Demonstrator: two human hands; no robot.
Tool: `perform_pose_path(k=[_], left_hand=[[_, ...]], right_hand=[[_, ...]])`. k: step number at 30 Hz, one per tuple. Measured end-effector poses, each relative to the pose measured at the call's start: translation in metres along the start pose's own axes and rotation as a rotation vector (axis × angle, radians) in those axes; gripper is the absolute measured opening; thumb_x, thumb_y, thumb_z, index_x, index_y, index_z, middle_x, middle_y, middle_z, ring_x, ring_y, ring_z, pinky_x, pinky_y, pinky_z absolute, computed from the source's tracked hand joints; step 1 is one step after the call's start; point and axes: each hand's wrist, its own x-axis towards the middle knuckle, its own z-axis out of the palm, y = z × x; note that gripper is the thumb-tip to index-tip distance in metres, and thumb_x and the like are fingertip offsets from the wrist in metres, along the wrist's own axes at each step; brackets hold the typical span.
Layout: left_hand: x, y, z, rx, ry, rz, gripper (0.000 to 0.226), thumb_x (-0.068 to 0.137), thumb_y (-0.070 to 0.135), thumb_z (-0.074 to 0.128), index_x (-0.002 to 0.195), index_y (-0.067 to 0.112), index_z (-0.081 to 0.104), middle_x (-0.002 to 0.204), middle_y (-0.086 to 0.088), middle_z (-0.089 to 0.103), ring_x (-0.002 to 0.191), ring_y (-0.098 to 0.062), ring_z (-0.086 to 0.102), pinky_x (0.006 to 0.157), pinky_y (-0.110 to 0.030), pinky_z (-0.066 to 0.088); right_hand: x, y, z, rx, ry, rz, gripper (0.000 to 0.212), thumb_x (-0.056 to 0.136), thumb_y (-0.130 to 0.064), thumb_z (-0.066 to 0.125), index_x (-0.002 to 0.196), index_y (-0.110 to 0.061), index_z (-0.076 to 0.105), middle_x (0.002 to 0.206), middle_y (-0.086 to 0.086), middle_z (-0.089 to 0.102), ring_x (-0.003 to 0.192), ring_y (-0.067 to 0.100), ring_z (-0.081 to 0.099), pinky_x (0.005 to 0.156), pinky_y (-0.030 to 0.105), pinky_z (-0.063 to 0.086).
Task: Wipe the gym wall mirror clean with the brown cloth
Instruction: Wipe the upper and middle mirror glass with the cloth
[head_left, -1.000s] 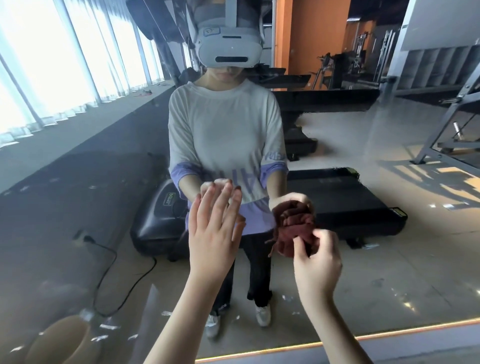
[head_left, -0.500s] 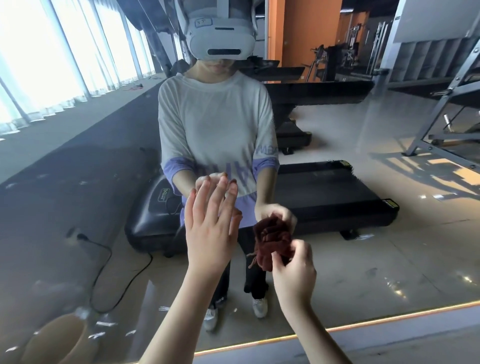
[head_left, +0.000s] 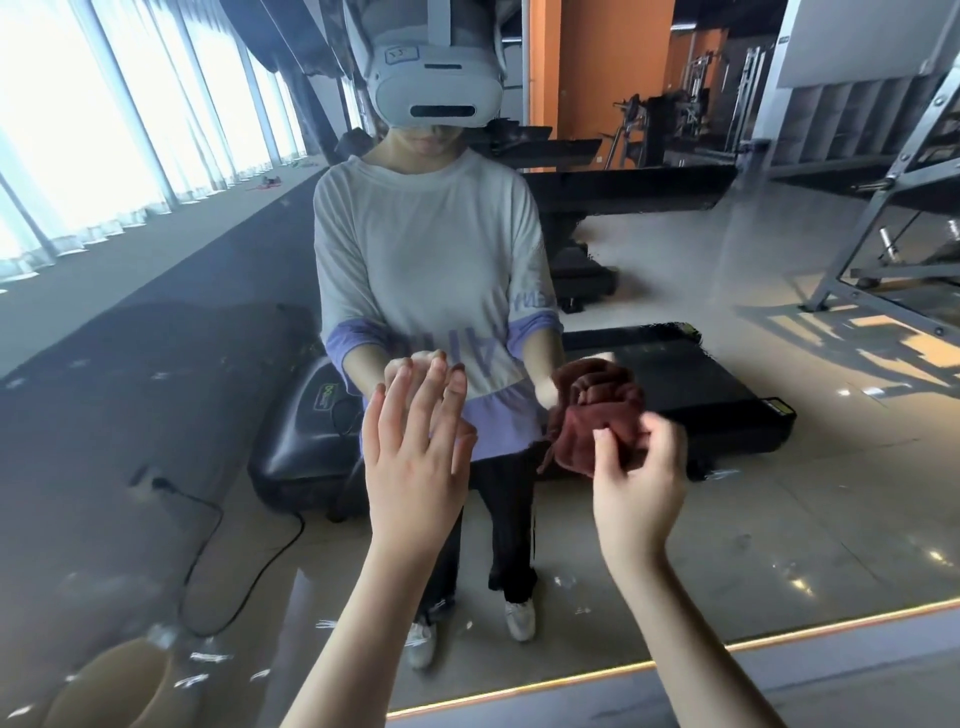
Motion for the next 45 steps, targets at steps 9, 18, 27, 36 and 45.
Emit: perform_pose_path(k=[9, 18, 27, 36, 45], left_hand=[[0.002, 0.003, -0.002, 0.016, 0.004, -0.01, 0.057, 0.083, 0.014, 0.075, 0.137, 0.009, 0.058, 0.145, -0.01, 0.051, 0.138, -0.034, 0.04, 0.115, -0.051, 0.031], [0.041, 0.018, -0.006, -0.086, 0.057, 0.037, 0.055, 0.088, 0.018, 0.066, 0.14, 0.011, 0.048, 0.142, -0.012, 0.056, 0.139, -0.034, 0.039, 0.107, -0.055, 0.04], [0.068, 0.026, 0.002, -0.019, 0.107, 0.059, 0.062, 0.079, 0.024, 0.078, 0.135, 0.009, 0.059, 0.14, -0.012, 0.058, 0.136, -0.033, 0.04, 0.107, -0.054, 0.037], [0.068, 0.026, 0.003, -0.021, 0.117, 0.063, 0.06, 0.079, 0.02, 0.079, 0.134, 0.008, 0.06, 0.139, -0.012, 0.059, 0.134, -0.035, 0.043, 0.103, -0.058, 0.044], [0.068, 0.03, 0.001, 0.011, 0.094, 0.034, 0.068, 0.074, 0.016, 0.084, 0.137, 0.009, 0.057, 0.142, -0.011, 0.056, 0.135, -0.037, 0.046, 0.111, -0.053, 0.036]], right_hand=[[0.028, -0.014, -0.005, 0.032, 0.02, -0.038, 0.03, 0.08, -0.022, 0.063, 0.097, 0.002, 0.063, 0.094, 0.018, 0.061, 0.084, 0.034, 0.06, 0.07, 0.021, 0.037], [0.053, -0.038, -0.005, 0.054, -0.015, -0.199, 0.03, 0.08, -0.023, 0.063, 0.1, 0.0, 0.068, 0.096, 0.015, 0.064, 0.087, 0.028, 0.06, 0.077, 0.022, 0.042], [0.082, -0.055, -0.011, 0.021, -0.001, -0.335, 0.031, 0.082, -0.019, 0.063, 0.107, -0.002, 0.069, 0.099, 0.014, 0.064, 0.089, 0.03, 0.061, 0.076, 0.02, 0.04], [0.087, -0.065, -0.007, -0.08, -0.045, -0.501, 0.024, 0.078, -0.011, 0.072, 0.103, -0.008, 0.071, 0.1, 0.01, 0.065, 0.09, 0.028, 0.06, 0.071, 0.028, 0.043], [0.092, -0.072, -0.012, -0.066, -0.03, -0.449, 0.024, 0.078, -0.007, 0.069, 0.101, -0.004, 0.069, 0.102, 0.015, 0.064, 0.09, 0.037, 0.061, 0.072, 0.029, 0.041]])
